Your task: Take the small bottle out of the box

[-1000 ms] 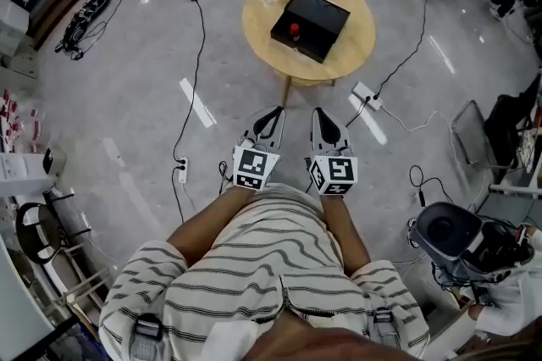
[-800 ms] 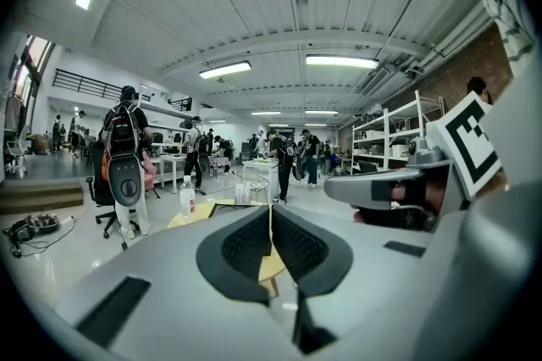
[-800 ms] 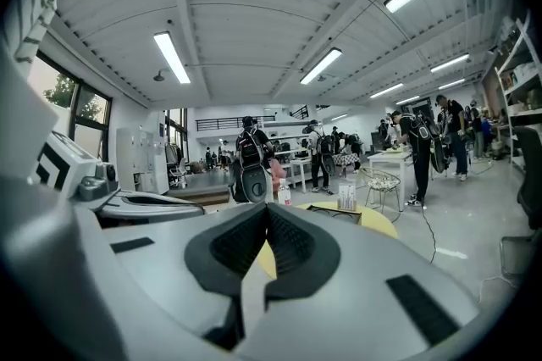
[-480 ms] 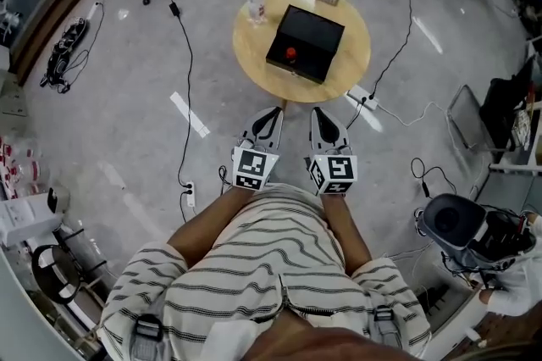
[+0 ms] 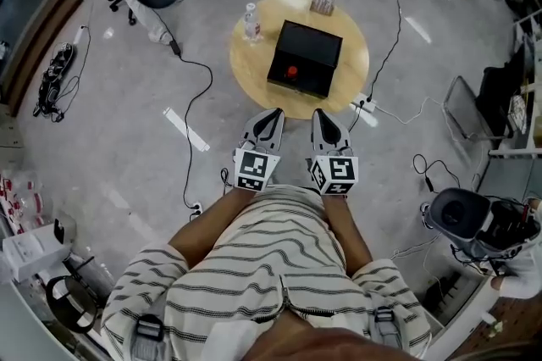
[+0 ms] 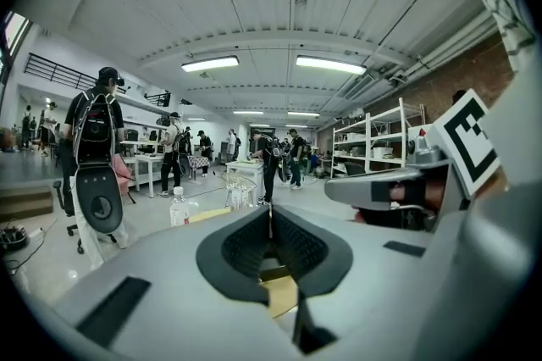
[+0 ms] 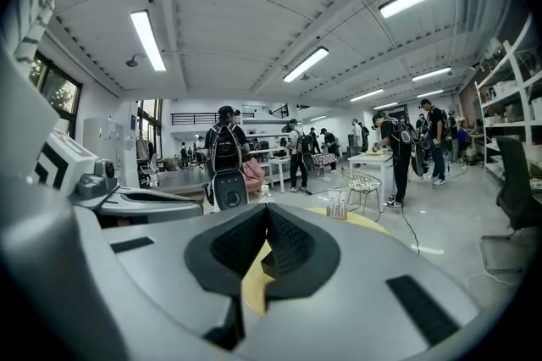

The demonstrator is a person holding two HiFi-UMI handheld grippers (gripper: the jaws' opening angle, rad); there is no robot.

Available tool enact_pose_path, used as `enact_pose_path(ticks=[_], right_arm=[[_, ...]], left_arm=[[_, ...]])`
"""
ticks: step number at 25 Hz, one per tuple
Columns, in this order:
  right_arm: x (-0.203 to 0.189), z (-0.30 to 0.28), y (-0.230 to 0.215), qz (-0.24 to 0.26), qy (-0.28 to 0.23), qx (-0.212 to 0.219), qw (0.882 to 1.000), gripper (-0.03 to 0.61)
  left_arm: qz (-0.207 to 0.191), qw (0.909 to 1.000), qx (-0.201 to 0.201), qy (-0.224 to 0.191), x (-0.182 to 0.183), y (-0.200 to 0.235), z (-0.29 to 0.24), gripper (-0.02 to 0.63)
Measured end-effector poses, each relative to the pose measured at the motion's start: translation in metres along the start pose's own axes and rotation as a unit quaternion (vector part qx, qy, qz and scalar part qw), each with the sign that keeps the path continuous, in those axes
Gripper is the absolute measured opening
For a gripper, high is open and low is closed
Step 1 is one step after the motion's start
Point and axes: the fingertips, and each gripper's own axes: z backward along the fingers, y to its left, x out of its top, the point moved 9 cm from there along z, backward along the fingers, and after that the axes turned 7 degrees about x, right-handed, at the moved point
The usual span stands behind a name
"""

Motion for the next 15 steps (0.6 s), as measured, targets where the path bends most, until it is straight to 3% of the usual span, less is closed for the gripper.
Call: enact_pose_path(ticks=[10,15], right_arm=[[-0.004,-0.013,-0.008,-0.014,0.019,-0.019,1.0,0.018],[-0.008,-0.017,-0.016,-0.008,0.02,-0.002,1.0,0.018]], left_arm=[[0.005,0.9999,-0.007,0.013,-0.005,0.01,-0.018,0.026],[0.004,0.9997,0.001,0.025,-0.012,0.003,-0.031,0.026]])
